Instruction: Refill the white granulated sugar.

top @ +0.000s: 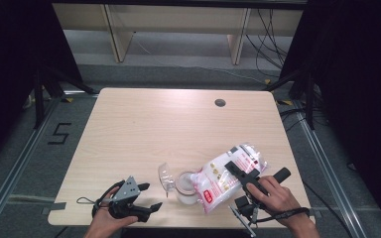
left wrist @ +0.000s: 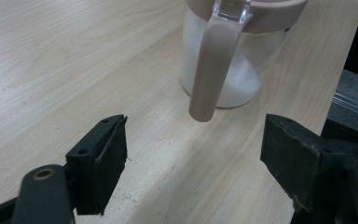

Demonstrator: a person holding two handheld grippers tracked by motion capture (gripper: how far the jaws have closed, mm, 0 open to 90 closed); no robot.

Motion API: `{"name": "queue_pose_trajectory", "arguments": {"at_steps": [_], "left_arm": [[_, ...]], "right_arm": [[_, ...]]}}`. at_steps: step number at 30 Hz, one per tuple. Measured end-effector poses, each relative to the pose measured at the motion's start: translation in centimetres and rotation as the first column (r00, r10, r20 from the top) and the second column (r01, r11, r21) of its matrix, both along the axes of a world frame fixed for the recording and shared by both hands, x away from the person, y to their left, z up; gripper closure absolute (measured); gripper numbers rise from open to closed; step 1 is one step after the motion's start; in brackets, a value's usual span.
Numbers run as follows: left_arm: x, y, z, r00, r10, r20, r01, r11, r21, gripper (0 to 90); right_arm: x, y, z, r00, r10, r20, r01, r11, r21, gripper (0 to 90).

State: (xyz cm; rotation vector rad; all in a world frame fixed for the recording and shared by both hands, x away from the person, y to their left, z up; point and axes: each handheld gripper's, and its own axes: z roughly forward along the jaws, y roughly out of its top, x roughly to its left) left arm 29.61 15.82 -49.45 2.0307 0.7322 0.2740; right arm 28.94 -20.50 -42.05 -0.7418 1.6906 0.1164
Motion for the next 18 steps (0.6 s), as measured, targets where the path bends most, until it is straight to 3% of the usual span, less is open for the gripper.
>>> {"name": "queue_pose_trajectory", "arguments": {"at_steps": [10, 13, 14, 18], "left_arm": [[0.01, -0.02, -0.01, 1.0, -0.003, 0.003, 0.003, 0.9999, -0.012, 22.3], [0.08, 0.12, 0.04, 0.9999, -0.006, 0.01, 0.006, 0.9999, 0.01, 22.3], [0.02, 0.01, 0.0, 1.0, -0.002, 0.005, 0.002, 1.0, -0.008, 22.3], [0.03, 0.01, 0.0, 1.0, -0.003, 0.005, 0.003, 1.0, -0.006, 22.3]], "right_arm": [[0.05, 0.18, -0.19, 0.9996, 0.026, 0.008, -0.026, 1.0, -0.002, 70.2], [0.06, 0.19, -0.19, 0.9996, 0.026, 0.009, -0.026, 1.0, -0.003, 70.2], [0.05, 0.19, -0.2, 0.9996, 0.026, 0.013, -0.026, 1.0, -0.004, 70.3], [-0.06, 0.15, -0.06, 0.9999, 0.011, 0.004, -0.011, 1.0, -0.006, 70.3]]}}
